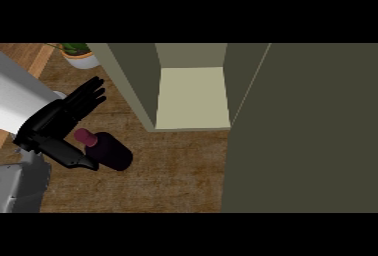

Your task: Pick up the wine, place it into the cabinet and close the cabinet

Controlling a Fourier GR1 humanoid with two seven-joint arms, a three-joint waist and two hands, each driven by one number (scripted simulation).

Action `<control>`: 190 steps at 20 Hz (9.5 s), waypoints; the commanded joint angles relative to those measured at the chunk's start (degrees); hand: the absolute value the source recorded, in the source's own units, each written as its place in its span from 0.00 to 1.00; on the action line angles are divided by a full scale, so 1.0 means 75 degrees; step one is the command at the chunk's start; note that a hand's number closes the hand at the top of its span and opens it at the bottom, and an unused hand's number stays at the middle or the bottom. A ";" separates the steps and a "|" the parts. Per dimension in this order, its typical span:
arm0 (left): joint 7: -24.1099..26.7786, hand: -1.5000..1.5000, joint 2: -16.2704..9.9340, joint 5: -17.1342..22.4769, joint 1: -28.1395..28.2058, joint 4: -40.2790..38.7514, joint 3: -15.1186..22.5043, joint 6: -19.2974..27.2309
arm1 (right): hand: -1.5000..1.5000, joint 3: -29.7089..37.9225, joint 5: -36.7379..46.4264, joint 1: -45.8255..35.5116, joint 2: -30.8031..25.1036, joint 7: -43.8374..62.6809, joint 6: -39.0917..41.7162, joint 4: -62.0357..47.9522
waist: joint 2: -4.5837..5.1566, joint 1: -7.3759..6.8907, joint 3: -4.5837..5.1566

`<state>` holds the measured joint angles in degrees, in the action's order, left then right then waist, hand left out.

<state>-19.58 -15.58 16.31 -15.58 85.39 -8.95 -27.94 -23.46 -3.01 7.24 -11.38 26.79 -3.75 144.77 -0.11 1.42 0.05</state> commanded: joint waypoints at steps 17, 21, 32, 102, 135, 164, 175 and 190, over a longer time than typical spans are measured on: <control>0.3006 0.00 0.0020 -0.1753 -0.0647 -0.4004 0.0235 -0.0464 | 0.00 0.0266 -0.0511 0.0240 -0.0399 0.0798 -0.0049 0.2009 | 0.0024 0.0047 0.0009; 0.3589 0.00 -0.0020 -0.2062 -0.0291 -0.4218 0.0354 -0.0507 | 0.00 -0.0278 0.0145 0.0282 -0.0267 0.0736 -0.0246 0.1888 | -0.0005 -0.0035 0.0006; 0.4829 0.00 -0.0094 -0.2655 -0.0490 -0.5625 0.0460 -0.0567 | 0.00 -0.0063 -0.0087 0.0082 -0.0196 0.0549 -0.0237 0.1502 | 0.0009 -0.0068 0.0001; 0.4789 1.00 0.2076 0.0161 0.1422 0.0558 0.3258 0.5481 | 0.00 0.0655 -0.0756 0.0060 -0.0314 0.0841 -0.0133 0.1637 | -0.0010 -0.0077 -0.0004; 0.6102 1.00 0.2077 0.2564 -0.2011 -0.4324 0.4153 0.7797 | 0.00 0.1306 -0.1405 0.0202 -0.0122 0.0586 0.0569 0.1246 | 0.0055 0.0018 0.0001; 0.6389 1.00 0.2077 0.4620 -0.5712 -0.7734 0.3684 0.8093 | 0.00 0.1174 -0.1149 0.1219 0.0099 -0.0269 0.1198 0.1114 | 0.0049 0.0121 -0.0005; 0.6526 0.00 0.1458 0.3753 -0.6568 -0.9710 0.3861 0.9049 | 0.00 0.0880 -0.1159 0.1264 0.0298 -0.0428 0.1328 0.1132 | 0.0103 0.0313 -0.0008; 0.6738 0.00 0.1478 0.3352 -0.6561 -1.0747 0.3738 0.9090 | 0.00 0.0889 -0.1065 0.1082 0.0350 -0.0333 0.1403 0.0920 | 0.0171 0.0306 0.0002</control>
<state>29.78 -1.89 41.77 -65.85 7.11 19.80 40.41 -17.95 -5.79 13.91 -7.99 19.90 7.19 143.30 0.73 3.98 -0.09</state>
